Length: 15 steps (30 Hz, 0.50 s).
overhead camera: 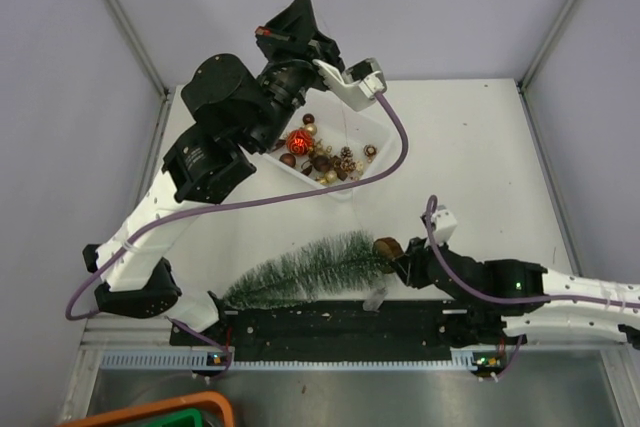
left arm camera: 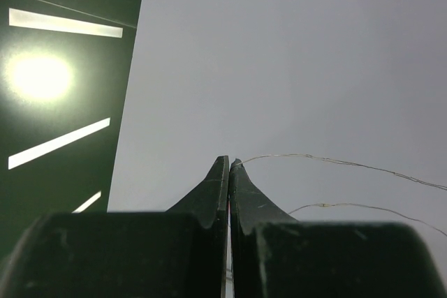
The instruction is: Decorate the small christmas tree
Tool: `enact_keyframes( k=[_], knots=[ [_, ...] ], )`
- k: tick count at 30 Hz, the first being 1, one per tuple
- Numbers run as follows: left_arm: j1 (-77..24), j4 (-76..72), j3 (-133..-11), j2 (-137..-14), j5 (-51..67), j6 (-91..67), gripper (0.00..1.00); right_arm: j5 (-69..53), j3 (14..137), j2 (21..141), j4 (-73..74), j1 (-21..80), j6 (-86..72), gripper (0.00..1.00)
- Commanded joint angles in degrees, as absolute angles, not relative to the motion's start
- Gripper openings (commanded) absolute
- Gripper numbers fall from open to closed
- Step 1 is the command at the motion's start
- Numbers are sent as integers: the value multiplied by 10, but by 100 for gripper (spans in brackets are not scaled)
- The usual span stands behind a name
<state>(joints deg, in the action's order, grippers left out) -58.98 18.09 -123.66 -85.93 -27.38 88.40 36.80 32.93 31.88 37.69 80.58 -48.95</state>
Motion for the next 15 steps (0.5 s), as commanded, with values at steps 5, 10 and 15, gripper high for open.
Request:
enact_keyframes(
  k=[5, 10, 15],
  knots=[
    [-591, 164, -1264, -861, -263, 875, 0, 237, 337, 215, 320, 763, -452, 0],
    [-590, 163, -1264, -861, -259, 874, 0, 252, 408, 176, 430, 761, -459, 0],
    [-590, 156, -1263, -860, -259, 874, 0, 293, 473, 239, 518, 761, -470, 0]
  ],
)
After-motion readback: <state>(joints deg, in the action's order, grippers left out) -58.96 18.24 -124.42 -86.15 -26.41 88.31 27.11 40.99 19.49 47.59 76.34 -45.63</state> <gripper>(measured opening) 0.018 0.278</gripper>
